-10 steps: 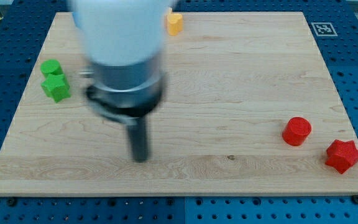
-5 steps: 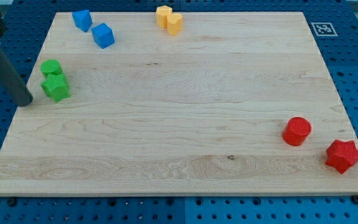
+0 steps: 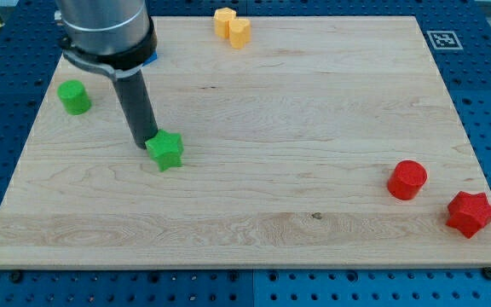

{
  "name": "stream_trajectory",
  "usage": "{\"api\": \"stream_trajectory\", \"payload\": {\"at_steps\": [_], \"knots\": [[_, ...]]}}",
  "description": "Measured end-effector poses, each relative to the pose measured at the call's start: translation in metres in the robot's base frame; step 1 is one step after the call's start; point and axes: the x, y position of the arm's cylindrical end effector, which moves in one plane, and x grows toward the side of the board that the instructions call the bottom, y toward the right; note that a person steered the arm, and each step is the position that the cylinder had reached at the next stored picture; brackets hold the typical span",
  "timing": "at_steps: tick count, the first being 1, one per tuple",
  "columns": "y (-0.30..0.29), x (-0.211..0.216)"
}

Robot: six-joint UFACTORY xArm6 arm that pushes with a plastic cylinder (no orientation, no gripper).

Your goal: Push the green star diagonally to the red circle

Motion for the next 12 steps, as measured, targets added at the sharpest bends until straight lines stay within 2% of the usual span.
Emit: {"api": "stream_trajectory", "payload": {"at_steps": [2,3,4,6,8,10,11,12], "knots": [[0.022,0.053],[0.069,0.053],[0.087,0.022],[0.086,-0.034],[0.130,-0.045],[0.216,-0.028],[0.239,-0.028],[0.238,-0.045]]}}
